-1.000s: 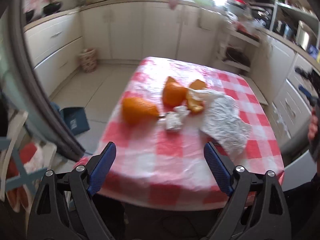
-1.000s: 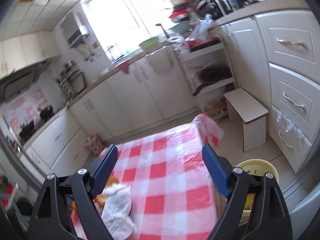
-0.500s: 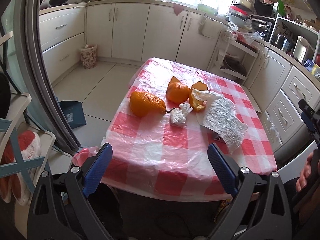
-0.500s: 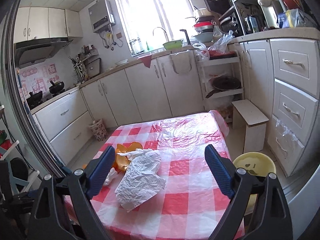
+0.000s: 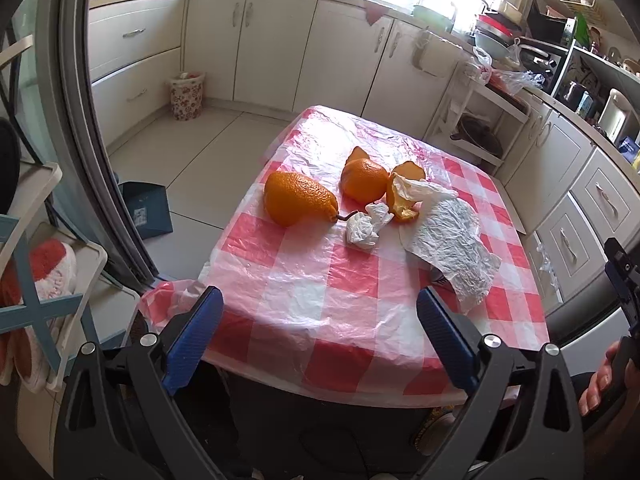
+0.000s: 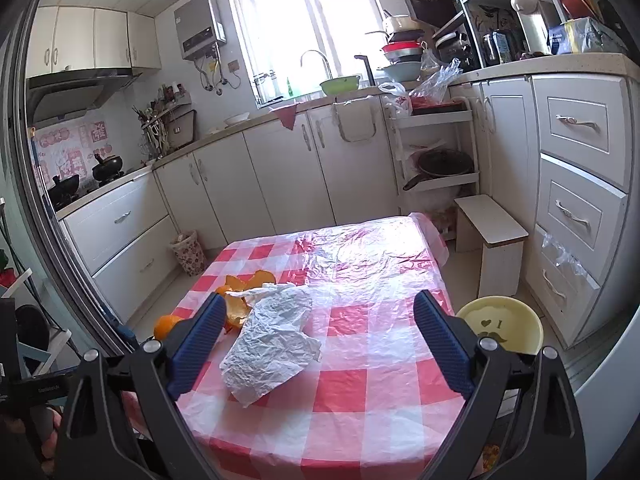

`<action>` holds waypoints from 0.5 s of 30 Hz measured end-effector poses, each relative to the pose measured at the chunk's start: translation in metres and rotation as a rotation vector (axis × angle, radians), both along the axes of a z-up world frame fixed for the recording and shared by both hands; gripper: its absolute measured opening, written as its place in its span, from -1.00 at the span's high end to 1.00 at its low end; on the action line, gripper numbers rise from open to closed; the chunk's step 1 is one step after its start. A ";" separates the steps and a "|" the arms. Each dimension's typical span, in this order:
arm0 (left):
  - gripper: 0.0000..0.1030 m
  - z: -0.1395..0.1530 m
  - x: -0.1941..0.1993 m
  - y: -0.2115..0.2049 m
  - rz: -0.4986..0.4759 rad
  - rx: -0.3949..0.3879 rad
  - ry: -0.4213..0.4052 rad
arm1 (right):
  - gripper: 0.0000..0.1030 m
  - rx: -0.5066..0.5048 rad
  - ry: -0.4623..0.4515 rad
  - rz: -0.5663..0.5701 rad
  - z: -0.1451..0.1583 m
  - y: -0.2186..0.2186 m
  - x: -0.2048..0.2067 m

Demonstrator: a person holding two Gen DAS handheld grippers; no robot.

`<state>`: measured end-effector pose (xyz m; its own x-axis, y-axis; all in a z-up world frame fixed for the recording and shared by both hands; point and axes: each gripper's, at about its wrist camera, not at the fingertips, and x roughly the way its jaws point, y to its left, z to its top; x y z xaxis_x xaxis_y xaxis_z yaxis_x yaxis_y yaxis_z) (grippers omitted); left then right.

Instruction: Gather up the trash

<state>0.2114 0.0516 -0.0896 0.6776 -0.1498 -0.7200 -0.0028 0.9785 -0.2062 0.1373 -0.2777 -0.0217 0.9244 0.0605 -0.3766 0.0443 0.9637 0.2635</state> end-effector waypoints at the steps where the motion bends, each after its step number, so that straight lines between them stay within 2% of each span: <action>1: -0.81 0.000 0.000 -0.001 0.001 0.003 0.001 | -0.76 -0.001 -0.001 0.001 0.000 0.000 0.000; 15: -0.81 0.002 0.000 -0.014 -0.012 0.047 -0.023 | -0.76 -0.015 -0.007 0.004 0.002 0.001 -0.004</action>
<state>0.2111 0.0379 -0.0877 0.6926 -0.1238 -0.7106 0.0128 0.9871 -0.1595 0.1328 -0.2764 -0.0200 0.9268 0.0583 -0.3709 0.0390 0.9676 0.2496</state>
